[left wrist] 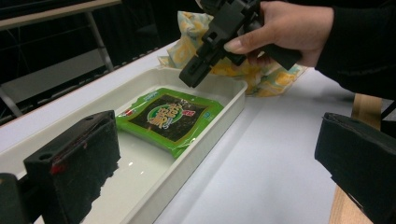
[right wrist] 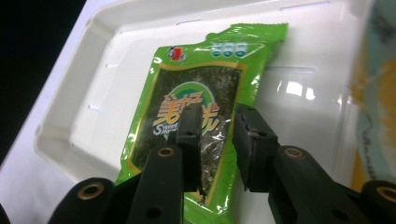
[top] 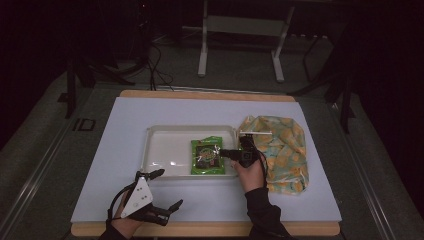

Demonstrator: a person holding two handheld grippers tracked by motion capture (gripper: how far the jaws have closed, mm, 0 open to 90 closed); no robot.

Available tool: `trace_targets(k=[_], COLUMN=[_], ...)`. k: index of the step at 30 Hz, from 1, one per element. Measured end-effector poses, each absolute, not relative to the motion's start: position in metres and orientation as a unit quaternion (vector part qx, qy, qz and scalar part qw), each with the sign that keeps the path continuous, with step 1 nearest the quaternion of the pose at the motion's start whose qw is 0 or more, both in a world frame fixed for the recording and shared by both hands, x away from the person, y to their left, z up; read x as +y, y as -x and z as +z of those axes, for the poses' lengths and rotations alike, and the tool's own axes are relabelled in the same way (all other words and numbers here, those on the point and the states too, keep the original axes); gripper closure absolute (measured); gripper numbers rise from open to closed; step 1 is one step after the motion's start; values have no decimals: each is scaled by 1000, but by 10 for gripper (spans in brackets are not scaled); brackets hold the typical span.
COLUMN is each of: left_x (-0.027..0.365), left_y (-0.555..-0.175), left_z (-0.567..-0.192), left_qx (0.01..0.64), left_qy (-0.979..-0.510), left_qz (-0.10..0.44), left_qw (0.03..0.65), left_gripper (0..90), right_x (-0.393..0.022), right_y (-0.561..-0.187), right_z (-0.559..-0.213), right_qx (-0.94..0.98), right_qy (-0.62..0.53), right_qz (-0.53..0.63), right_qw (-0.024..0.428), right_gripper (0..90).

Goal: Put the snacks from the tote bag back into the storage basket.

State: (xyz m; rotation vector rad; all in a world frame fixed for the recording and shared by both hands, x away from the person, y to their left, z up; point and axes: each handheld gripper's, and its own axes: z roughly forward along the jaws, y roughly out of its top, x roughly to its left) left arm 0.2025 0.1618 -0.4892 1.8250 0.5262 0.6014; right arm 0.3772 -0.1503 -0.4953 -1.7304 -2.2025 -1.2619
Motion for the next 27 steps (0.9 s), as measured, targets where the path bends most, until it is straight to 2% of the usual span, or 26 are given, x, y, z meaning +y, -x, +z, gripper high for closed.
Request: trace_targets(k=[11,14,19,27], left_x=[162,162,162,162], left_y=[-203,-202,-202,-202], left_z=[-489,-489,-489,-489], left_qx=[222,221,221,219], left_qy=[-769,-769,-769,-771], left_qz=[252,252,253,254], left_qw=[544,545,544,542], left_gripper=[6,6,6,6], right_x=[-145,-145,-143,-147], right_y=[-375,-377,-377,-377], right_z=[-476,-471,-459,-437], right_qx=[-751,-754,-768,-773], right_qy=[505,499,474,447], right_qz=[-425,-427,-428,-443], right_qw=[-3,-6,-45,-77], right_gripper=[572,501,385,300])
